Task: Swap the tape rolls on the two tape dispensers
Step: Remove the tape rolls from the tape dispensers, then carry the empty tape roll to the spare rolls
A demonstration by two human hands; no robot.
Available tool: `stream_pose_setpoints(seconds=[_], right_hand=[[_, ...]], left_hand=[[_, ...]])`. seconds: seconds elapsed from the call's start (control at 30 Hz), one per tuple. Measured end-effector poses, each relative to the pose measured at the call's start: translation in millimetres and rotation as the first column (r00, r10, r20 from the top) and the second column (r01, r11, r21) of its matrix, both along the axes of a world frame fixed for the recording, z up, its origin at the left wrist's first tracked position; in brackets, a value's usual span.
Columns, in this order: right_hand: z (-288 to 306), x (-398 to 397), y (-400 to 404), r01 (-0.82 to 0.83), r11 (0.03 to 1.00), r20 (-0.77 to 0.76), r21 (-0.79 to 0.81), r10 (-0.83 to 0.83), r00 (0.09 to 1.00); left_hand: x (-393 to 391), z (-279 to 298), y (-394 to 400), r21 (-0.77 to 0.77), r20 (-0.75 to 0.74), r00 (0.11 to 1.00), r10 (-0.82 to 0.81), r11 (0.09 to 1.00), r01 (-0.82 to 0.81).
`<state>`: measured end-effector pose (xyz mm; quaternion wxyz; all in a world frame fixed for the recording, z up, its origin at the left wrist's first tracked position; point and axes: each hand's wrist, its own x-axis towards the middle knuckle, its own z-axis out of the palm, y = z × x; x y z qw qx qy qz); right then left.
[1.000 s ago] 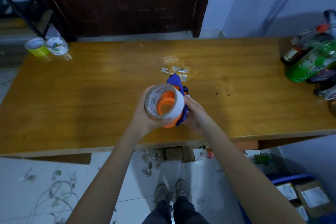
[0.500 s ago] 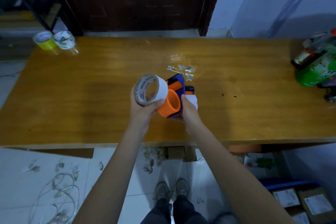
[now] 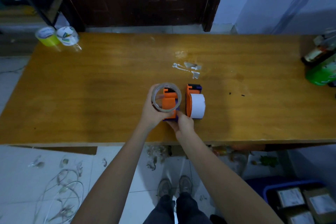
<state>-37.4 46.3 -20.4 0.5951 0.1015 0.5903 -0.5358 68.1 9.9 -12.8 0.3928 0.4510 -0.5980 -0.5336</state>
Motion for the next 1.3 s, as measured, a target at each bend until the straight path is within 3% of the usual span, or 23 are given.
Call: stream_pose_setpoints(seconds=[0.3,0.4,0.5,0.57,0.67,0.73,0.8,0.9,1.07,1.2,1.3], right_hand=[[3.8,4.6,1.2,0.119,0.993,0.067,0.011,-0.120,0.991],[13.4,3.1,3.8,0.048,0.998,0.038,0.036,-0.049,0.998],[26.3,0.2,8.2,-0.211,0.959,-0.146,0.188,0.239,0.960],[34.1,-3.4,13.2,-0.345,0.911,-0.346,0.228,0.407,0.846],[48.0,-11.1,19.1,-0.449,0.881,-0.630,0.151,0.435,0.643],[56.9,-13.2,16.2,-0.505,0.856,-0.611,0.107,0.457,0.646],[64.0,-11.4,10.0,-0.545,0.835,-0.475,0.074,0.510,0.717],[66.9,-5.1,1.1,-0.588,0.809,-0.414,0.010,0.539,0.734],[61.0,16.3,-8.8,-0.656,0.747,-0.506,-0.109,0.526,0.683],[61.1,50.5,-24.7,-0.733,0.662,-0.529,-0.153,0.572,0.627],[63.5,78.3,-36.7,-0.768,0.612,-0.479,-0.190,0.625,0.617]], left_hand=[[2.4,-15.8,-9.1,0.028,0.039,0.999,-0.032,0.999,0.031],[5.0,-18.6,-9.1,0.050,0.044,0.998,-0.045,0.998,0.042],[5.0,-18.1,-6.5,0.073,0.028,0.997,-0.073,0.995,0.071],[4.9,-15.8,-5.2,0.056,0.021,0.997,-0.081,0.995,0.079],[9.2,-6.3,-3.5,0.036,0.022,0.997,-0.072,0.997,0.071],[14.0,0.0,-1.2,-0.003,0.054,0.998,-0.027,1.000,0.027],[19.7,7.8,4.3,-0.011,0.067,0.998,0.006,1.000,-0.005],[34.1,18.4,12.3,0.104,0.008,0.999,0.037,0.994,-0.037],[66.5,30.1,17.8,0.410,-0.055,0.956,0.287,0.880,-0.240],[89.1,37.1,27.4,0.463,-0.106,0.773,0.625,0.719,-0.518],[114.3,40.2,33.4,0.461,-0.143,0.676,0.723,0.653,-0.601]])
